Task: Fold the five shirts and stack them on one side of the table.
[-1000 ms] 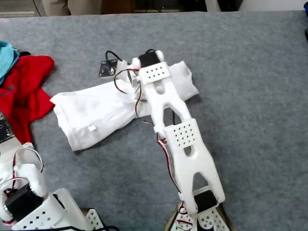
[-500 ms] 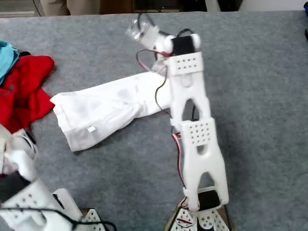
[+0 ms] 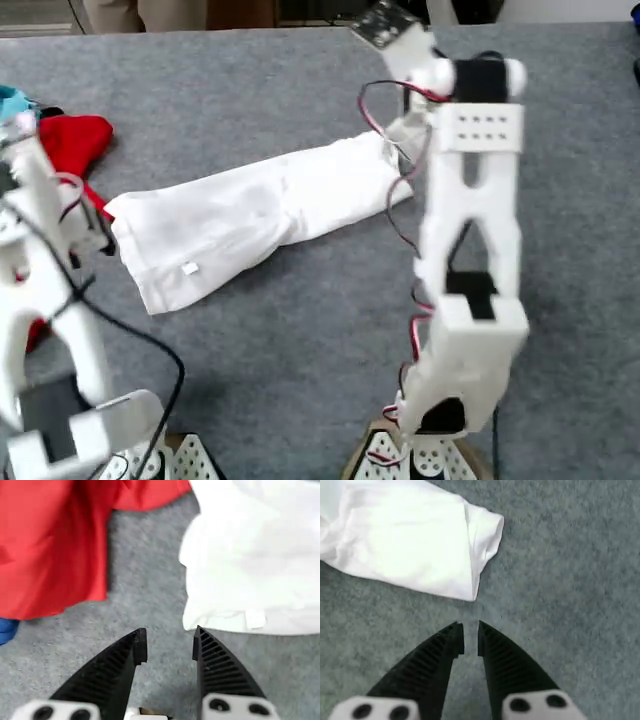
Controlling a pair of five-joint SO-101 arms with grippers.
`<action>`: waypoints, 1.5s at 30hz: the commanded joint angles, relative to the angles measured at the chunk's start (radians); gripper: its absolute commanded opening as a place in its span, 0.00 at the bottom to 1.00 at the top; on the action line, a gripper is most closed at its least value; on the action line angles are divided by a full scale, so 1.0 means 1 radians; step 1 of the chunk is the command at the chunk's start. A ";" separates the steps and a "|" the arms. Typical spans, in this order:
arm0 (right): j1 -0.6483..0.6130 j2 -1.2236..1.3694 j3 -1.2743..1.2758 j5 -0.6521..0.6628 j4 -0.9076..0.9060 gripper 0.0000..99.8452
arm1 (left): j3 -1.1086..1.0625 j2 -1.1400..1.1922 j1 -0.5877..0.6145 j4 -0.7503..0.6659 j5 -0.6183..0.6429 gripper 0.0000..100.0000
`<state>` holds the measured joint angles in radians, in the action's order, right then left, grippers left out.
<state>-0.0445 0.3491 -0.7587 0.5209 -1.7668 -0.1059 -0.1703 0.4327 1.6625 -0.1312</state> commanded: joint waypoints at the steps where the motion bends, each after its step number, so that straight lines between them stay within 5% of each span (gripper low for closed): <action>1: 0.074 -0.208 0.162 0.060 -0.015 0.08 | 0.152 0.136 -0.072 0.068 0.011 0.17; 12: 0.214 -0.309 0.306 0.138 -0.015 0.08 | 0.192 0.360 -0.055 0.081 -0.012 0.23; 29: 0.185 -0.309 0.308 0.144 -0.017 0.08 | 0.255 0.595 0.012 -0.124 0.046 0.23; 40: 0.125 -0.309 0.300 0.123 -0.015 0.08 | 0.477 0.848 -0.071 -0.034 0.118 0.23; 45: 0.119 -0.309 0.298 0.121 -0.015 0.08 | 0.551 0.924 -0.109 -0.009 0.149 0.07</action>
<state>0.0921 0.1051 -0.4503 0.6544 -1.7668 0.3867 0.7242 0.3652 1.6517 0.0008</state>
